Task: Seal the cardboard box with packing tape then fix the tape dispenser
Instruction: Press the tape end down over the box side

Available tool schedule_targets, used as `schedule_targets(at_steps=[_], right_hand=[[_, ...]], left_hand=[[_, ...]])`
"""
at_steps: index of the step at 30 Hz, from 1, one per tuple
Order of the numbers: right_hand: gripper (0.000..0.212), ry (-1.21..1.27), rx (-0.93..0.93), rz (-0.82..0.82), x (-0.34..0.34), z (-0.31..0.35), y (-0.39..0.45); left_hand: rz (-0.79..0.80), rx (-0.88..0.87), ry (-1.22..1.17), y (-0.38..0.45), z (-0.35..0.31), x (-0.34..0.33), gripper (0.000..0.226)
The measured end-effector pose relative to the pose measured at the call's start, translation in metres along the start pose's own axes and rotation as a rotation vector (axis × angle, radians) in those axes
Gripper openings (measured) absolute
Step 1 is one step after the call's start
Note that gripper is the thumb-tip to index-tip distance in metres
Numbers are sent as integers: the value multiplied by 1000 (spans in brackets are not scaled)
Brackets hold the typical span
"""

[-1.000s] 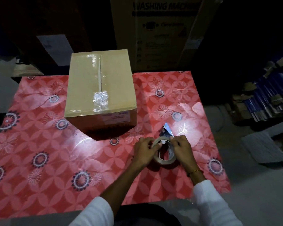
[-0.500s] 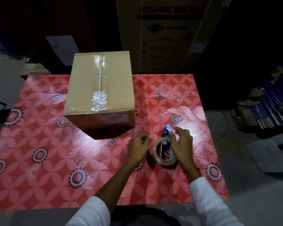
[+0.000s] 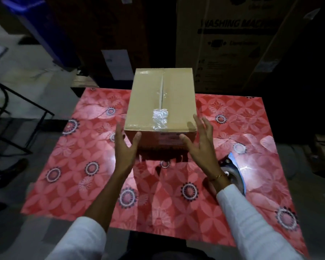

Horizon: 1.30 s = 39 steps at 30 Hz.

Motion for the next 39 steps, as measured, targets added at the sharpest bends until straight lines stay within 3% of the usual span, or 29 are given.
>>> schedule_targets(at_steps=[3, 6, 10, 15, 18, 24, 30, 34, 39], right_hand=[[67, 34, -37, 26, -9, -1, 8], [64, 90, -39, -18, -9, 4, 11], [58, 48, 15, -120, -1, 28, 17], [42, -132, 85, -210, 13, 79, 37], [37, -207, 112, -284, 27, 112, 45], [45, -353, 147, -378, 48, 155, 59], [26, -425, 221, -329, 40, 165, 65], [34, -445, 274, -280, 34, 173, 69], [39, -500, 285, -206, 29, 180, 84]], left_hand=[[174, -96, 71, 20, -14, -4, 76], [184, -131, 140, 29, -18, 4, 70], [82, -255, 309, 37, -50, 24, 72], [-170, -494, 580, 51, -132, 58, 48], [-269, -574, 720, 53, -172, 76, 48], [-266, -564, 690, 55, -205, 96, 53], [-225, -628, 713, 49, -231, 64, 37], [-121, -724, 673, 44, -244, 37, 32], [-139, -697, 662, 51, -245, 34, 34]])
Point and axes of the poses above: each hand's wrist, its own y-axis towards the middle knuckle, its own x-axis out of the back of the hand, z = x × y, the point moved 10 cm from there along y, towards the middle knuckle, and after that the axes turned 10 degrees about y, right-handed, at the moved point
